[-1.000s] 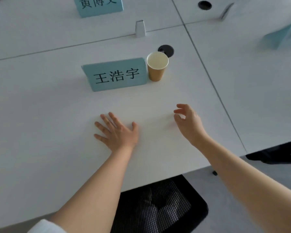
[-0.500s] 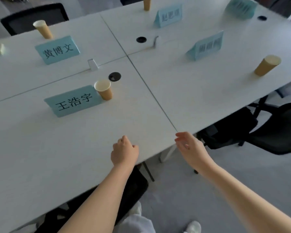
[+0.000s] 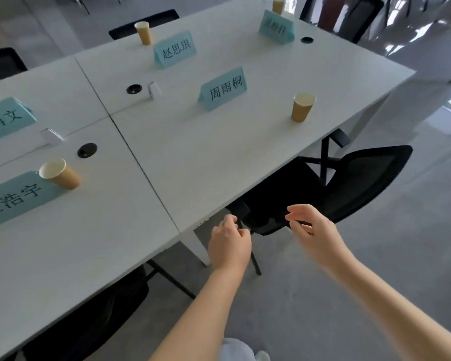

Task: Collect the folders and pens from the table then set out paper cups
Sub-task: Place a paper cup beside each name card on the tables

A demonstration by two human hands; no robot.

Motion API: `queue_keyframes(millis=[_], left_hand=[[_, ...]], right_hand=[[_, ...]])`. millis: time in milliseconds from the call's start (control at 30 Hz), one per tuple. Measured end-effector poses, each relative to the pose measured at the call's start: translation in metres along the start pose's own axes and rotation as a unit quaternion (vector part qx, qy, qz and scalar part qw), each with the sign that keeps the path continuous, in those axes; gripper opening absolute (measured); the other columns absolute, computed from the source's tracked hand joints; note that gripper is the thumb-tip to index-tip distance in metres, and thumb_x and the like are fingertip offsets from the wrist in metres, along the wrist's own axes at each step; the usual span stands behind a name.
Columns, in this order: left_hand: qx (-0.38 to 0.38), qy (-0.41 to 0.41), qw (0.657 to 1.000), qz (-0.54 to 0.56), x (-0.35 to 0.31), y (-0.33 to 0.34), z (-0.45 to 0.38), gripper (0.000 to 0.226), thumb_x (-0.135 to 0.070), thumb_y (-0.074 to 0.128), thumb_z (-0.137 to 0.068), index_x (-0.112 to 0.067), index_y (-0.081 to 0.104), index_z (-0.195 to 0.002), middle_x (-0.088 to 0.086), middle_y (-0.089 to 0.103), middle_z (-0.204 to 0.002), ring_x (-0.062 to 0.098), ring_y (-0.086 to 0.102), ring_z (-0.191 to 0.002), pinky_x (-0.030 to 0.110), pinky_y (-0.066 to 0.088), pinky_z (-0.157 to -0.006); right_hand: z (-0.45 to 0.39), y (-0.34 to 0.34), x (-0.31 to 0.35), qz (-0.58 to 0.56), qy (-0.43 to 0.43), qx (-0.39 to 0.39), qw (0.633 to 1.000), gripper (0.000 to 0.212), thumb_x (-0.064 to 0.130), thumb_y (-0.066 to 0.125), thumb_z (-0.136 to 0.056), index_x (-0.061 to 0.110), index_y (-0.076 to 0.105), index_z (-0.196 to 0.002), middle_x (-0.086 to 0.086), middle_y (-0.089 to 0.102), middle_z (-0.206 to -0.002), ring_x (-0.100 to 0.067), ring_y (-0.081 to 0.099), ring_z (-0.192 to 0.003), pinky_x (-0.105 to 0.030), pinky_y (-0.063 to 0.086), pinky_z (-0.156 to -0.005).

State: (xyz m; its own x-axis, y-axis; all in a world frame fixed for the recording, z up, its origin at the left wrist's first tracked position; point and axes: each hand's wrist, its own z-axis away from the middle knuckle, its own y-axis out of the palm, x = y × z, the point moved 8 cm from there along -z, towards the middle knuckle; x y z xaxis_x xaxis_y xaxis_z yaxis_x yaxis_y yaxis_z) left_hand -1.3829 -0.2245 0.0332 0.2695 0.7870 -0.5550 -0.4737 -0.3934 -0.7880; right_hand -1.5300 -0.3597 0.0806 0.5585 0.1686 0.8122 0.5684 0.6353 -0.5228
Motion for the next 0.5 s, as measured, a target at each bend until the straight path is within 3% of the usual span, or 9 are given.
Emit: queue_keyframes(millis=[233, 400, 500], left_hand=[[-0.012, 0.003, 1.000, 0.016, -0.051, 0.027, -0.051, 0.028, -0.021, 0.049, -0.092, -0.018, 0.055, -0.119, -0.002, 0.065, -0.110, 0.021, 0.057, -0.103, 0.034, 0.049, -0.075], [-0.012, -0.015, 0.999, 0.025, -0.086, 0.045, -0.116, 0.031, -0.021, 0.048, -0.095, -0.015, 0.054, -0.124, 0.001, 0.065, -0.114, 0.021, 0.057, -0.106, 0.035, 0.049, -0.077], [-0.004, -0.034, 0.999, 0.019, -0.106, 0.054, -0.148, 0.032, -0.020, 0.046, -0.096, -0.015, 0.053, -0.127, 0.001, 0.061, -0.123, 0.021, 0.054, -0.111, 0.035, 0.048, -0.081]], right_hand=[[-0.067, -0.051, -0.020, 0.003, 0.018, -0.005, 1.000, 0.025, 0.015, 0.052, -0.096, 0.029, 0.057, -0.116, 0.014, 0.065, -0.107, -0.011, 0.065, -0.098, -0.020, 0.045, -0.075], [-0.145, -0.078, -0.017, 0.022, 0.030, 0.008, 0.999, 0.027, 0.017, 0.052, -0.096, 0.028, 0.056, -0.120, 0.013, 0.064, -0.110, -0.011, 0.059, -0.107, -0.028, 0.048, -0.093], [-0.192, -0.092, -0.011, 0.023, 0.041, 0.014, 0.999, 0.031, 0.016, 0.054, -0.095, 0.027, 0.053, -0.124, 0.011, 0.063, -0.112, -0.012, 0.058, -0.110, -0.028, 0.045, -0.095]])
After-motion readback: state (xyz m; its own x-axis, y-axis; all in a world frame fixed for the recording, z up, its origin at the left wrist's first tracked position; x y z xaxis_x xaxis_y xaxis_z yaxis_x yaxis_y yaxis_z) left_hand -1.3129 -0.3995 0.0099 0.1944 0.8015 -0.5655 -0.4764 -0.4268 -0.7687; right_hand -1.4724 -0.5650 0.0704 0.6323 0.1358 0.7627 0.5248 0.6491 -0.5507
